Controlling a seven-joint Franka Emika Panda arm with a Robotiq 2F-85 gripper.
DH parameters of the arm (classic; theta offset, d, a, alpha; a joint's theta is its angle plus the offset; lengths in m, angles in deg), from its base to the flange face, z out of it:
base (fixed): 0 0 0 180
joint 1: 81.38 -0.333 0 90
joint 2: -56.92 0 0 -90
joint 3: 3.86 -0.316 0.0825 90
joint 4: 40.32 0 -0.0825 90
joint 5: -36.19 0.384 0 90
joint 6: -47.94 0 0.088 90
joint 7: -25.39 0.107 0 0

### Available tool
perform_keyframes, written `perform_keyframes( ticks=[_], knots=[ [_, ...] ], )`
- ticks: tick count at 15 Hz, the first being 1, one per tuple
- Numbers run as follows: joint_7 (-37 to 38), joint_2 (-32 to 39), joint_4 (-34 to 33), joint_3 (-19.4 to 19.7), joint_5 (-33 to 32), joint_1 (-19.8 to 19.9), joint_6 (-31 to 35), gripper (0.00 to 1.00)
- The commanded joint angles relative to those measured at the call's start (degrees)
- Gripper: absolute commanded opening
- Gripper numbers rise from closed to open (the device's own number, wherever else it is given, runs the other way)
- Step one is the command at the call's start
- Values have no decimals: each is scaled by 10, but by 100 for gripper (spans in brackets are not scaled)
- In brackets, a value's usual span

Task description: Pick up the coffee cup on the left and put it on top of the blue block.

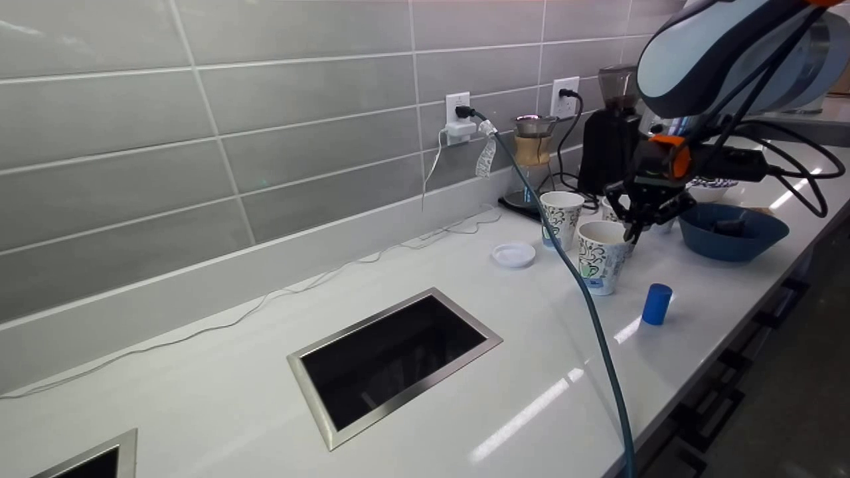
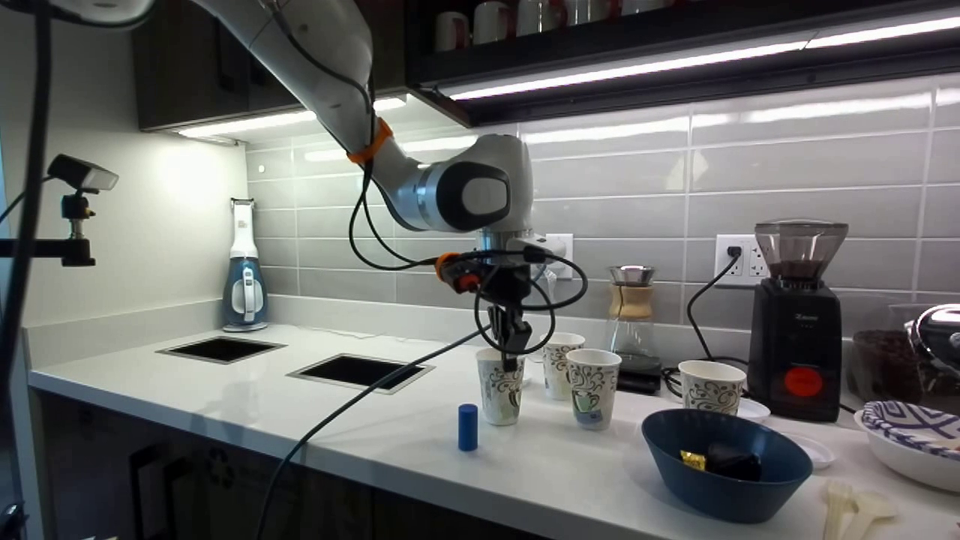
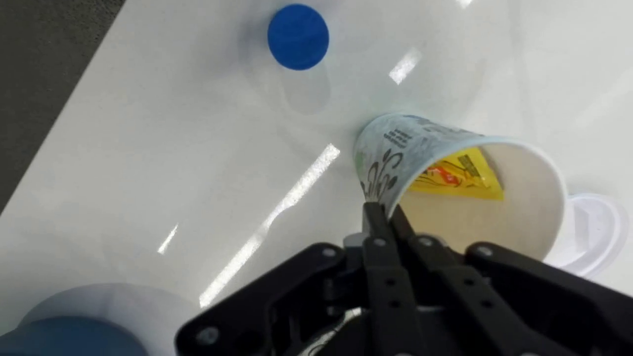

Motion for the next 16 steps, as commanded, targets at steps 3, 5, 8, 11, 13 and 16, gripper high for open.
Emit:
perform_keyframes(
  ticks=[3, 5, 8, 11, 13, 16],
  knots=[
    [-8, -35, 1, 5, 14, -10, -18, 1],
    [-10, -62, 14, 2, 19, -9, -26, 1],
    [-17, -106, 37, -2, 38, -7, -43, 1],
    [-11, -154, 66, -2, 42, -7, -61, 1],
    [-7, -188, 90, -1, 44, -3, -72, 1],
    [-8, -231, 128, 2, 50, 3, -80, 1]
  ],
)
